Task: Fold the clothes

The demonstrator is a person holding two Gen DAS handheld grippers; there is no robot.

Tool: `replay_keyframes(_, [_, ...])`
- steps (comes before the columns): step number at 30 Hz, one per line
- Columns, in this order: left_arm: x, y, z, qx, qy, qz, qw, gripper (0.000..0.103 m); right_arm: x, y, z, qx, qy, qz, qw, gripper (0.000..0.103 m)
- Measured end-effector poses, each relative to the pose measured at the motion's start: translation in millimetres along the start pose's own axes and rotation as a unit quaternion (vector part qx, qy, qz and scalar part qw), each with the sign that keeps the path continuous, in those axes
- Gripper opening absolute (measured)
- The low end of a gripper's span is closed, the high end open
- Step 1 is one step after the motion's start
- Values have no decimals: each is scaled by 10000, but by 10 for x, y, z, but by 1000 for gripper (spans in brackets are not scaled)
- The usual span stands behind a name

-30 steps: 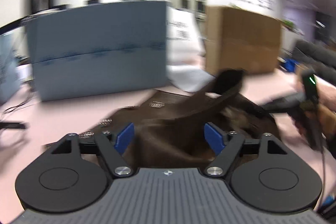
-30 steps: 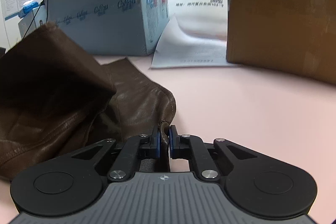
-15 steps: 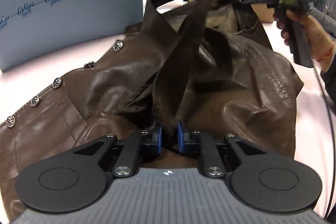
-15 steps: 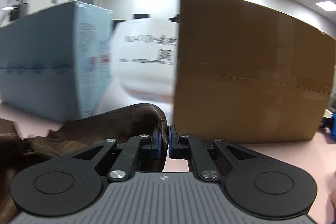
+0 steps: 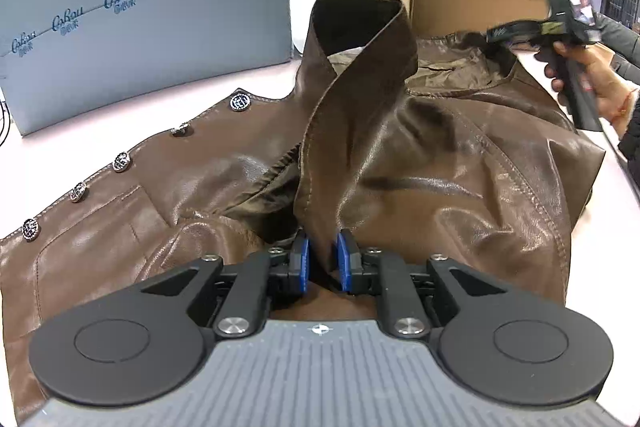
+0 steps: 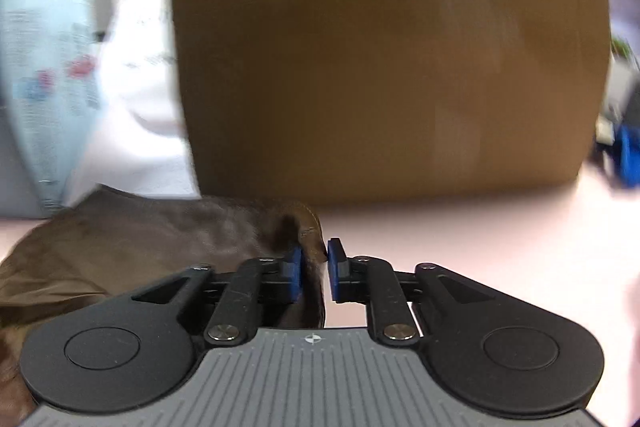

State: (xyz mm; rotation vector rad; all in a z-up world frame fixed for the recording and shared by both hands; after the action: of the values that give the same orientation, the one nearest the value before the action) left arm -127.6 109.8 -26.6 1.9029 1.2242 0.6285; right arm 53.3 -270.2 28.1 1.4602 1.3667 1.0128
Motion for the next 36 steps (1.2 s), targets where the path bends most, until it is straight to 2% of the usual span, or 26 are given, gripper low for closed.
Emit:
replay_keyframes(1, [11,-8,-6,-43,-23,-28,10000,14,139,109,-247,-391,449,-93,9982,58])
replay_keyframes(2, [21,-16,-12,-86,-46,-56,9999,14,247,150,-401,-559,766,-179,9953,68])
replay_keyframes(3, [32,-23,-18,-128,-68,-84,9999,15,322,157,-476,-616,961,-240,9932,73])
replay_keyframes(4, [50,-31,-20,-174,-106,-116,9997,16,577,118,-674,-699,1704,-454,9818,74])
replay_keyframes(5, [73,-39,-18,-222,-154,-150,9995,17,751,54,-760,-635,2214,-586,9713,78])
replay_keyframes(7, [113,-52,-16,-303,-258,-230,9989,21,1070,-65,-816,-408,2813,-821,9552,78])
replay_keyframes(8, [125,-54,-19,-326,-318,-286,9986,22,1195,-120,-793,-296,2953,-938,9503,78])
replay_keyframes(10, [149,-57,-24,-373,-437,-396,9976,25,1339,-176,-713,-104,3104,-1019,9451,78])
replay_keyframes(14, [194,-63,-28,-437,-624,-588,9954,27,1430,-266,-373,596,3415,-407,9371,78])
replay_keyframes(16, [192,-65,-31,-447,-643,-601,9951,28,1428,-302,-229,832,3499,-115,9330,71])
replay_keyframes(17, [187,-64,-30,-450,-658,-604,9950,28,1424,-331,-251,835,3514,-103,9324,61])
replay_keyframes(18, [184,-63,-31,-452,-685,-619,9947,29,1445,-340,-283,818,3611,-126,9289,54])
replay_keyframes(21, [183,-60,-40,-460,-766,-669,9938,31,1484,-347,-473,659,3833,-278,9208,51])
replay_keyframes(22, [175,-59,-38,-462,-769,-660,9938,31,1497,-340,-522,577,3887,-342,9189,48])
replay_keyframes(24, [160,-55,-42,-471,-762,-637,9939,32,1507,-284,-609,382,3968,-293,9166,14])
replay_keyframes(25, [156,-55,-50,-478,-754,-634,9940,32,1506,-238,-648,272,3997,-192,9161,9])
replay_keyframes(28, [186,-65,-83,-555,-609,-639,9946,33,1473,-161,-790,21,4056,-72,9140,5])
replay_keyframes(31, [231,-55,-171,-777,-412,-609,9943,33,1459,-104,-1066,-246,4038,-408,9136,4])
replay_keyframes(33, [313,-16,-342,-1191,-235,-723,9900,33,1440,-79,-1199,-348,4023,-531,9133,4])
replay_keyframes(35, [401,15,-507,-1501,-147,-875,9847,35,1333,-68,-1501,-562,4072,-621,9095,4])
replay_keyframes(36, [471,40,-649,-1718,-75,-998,9800,37,1300,-62,-1560,-605,4078,-625,9089,3])
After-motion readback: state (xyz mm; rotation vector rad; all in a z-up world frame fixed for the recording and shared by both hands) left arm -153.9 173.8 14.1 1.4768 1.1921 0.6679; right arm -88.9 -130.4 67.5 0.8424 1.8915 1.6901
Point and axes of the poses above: each gripper's, at about its wrist camera, not at the fingertips, and z roughly the way its jaws point, x to its left, y to its top, the point moved 6 cm from there along z, roughly the way its jaws point, and after that the axes turned 4 degrees about -x, right-handed, at the moved point
